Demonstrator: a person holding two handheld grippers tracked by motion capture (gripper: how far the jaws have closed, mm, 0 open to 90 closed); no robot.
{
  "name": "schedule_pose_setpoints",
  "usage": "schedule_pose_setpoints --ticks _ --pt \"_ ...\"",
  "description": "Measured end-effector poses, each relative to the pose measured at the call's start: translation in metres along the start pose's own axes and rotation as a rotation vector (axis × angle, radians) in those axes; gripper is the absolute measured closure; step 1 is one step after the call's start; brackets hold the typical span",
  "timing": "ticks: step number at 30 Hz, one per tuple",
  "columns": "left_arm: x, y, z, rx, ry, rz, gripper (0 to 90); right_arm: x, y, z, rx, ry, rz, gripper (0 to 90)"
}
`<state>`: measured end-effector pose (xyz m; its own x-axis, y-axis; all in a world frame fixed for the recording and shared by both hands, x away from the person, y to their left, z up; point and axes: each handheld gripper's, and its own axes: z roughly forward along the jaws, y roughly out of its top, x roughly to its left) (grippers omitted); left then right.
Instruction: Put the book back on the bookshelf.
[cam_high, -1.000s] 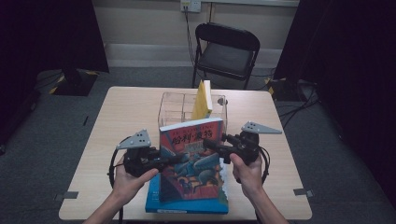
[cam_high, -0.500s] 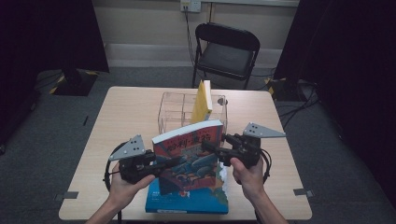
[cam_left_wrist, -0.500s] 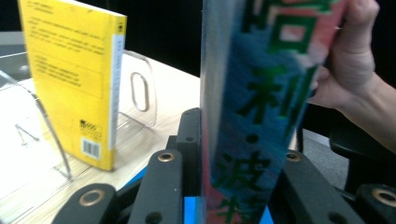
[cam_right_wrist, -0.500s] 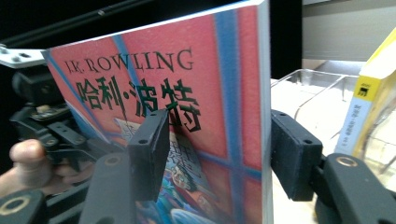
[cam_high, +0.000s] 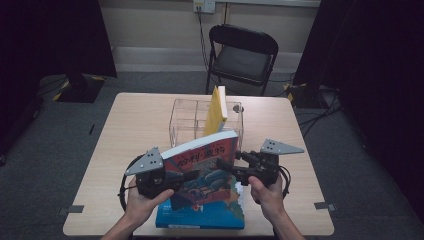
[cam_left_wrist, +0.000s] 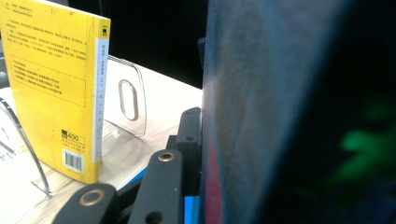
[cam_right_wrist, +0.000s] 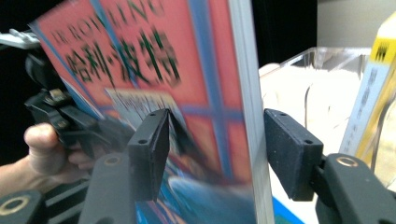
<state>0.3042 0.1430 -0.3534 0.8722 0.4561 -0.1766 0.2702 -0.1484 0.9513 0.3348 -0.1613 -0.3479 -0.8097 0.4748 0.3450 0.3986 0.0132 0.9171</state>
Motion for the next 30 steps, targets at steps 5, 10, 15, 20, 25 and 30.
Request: schedule_pose_setpoints --ticks 5,10,15,20,25,30 --pt "0.002 0.001 -0.002 0.001 -0.013 -0.021 71.9 -0.003 -0.007 0.001 0.001 0.011 0.022 43.3" --pt "0.002 0.003 -0.004 0.004 -0.003 -0.026 71.1 -0.001 -0.004 0.003 0.013 -0.004 0.010 44.0" --pt "0.001 0.010 -0.008 0.016 0.008 -0.005 71.3 0.000 -0.004 0.004 0.009 -0.004 0.004 44.5" --pt "-0.003 0.008 -0.007 0.006 0.024 0.025 73.3 -0.001 -0.006 0.003 0.008 -0.003 0.000 45.2" --pt "-0.002 -0.003 -0.001 -0.024 0.048 -0.014 67.8 0.000 -0.004 0.005 0.013 -0.019 -0.009 46.5" --pt "-0.004 0.000 0.003 -0.009 0.110 -0.010 74.4 -0.002 -0.004 0.008 0.012 -0.031 -0.008 48.5"
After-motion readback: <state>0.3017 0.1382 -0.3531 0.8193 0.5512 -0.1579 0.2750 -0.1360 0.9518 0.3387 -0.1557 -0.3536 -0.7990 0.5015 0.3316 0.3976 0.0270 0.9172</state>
